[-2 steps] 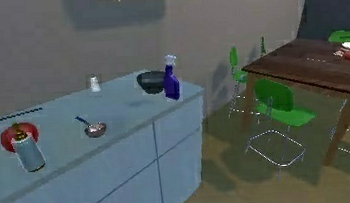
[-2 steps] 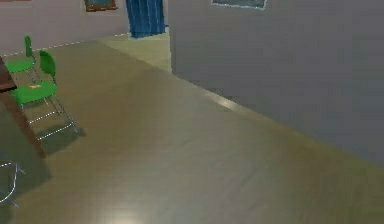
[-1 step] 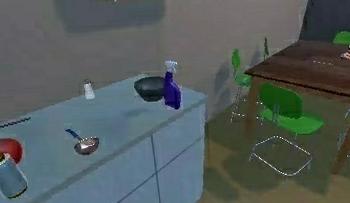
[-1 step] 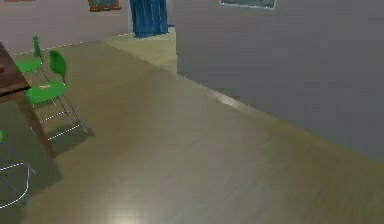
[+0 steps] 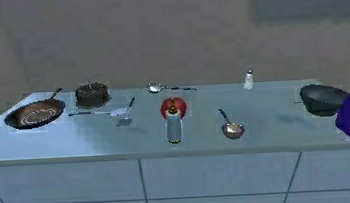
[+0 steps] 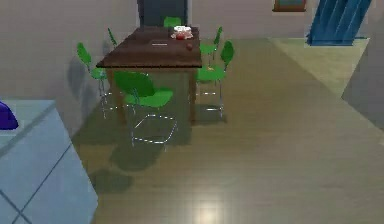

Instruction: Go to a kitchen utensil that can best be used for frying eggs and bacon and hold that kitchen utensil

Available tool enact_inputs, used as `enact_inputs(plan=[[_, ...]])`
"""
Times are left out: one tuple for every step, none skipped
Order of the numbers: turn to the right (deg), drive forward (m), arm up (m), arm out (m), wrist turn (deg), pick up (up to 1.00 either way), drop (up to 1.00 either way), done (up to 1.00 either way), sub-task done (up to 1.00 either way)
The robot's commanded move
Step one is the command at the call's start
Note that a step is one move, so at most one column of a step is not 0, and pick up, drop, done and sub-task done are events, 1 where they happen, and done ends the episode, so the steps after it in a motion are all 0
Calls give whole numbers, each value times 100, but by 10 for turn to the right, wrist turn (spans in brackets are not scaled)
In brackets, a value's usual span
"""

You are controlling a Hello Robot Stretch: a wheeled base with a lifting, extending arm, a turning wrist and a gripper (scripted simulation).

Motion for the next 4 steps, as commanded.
enact_inputs(plan=[[-450, 0, 0, 0, 0, 0, 0, 0, 0], [-450, 0, 0, 0, 0, 0, 0, 0, 0], [-330, 0, 0, 0, 0, 0, 0, 0, 0], [450, 0, 0, 0, 0, 0, 0, 0, 0]])
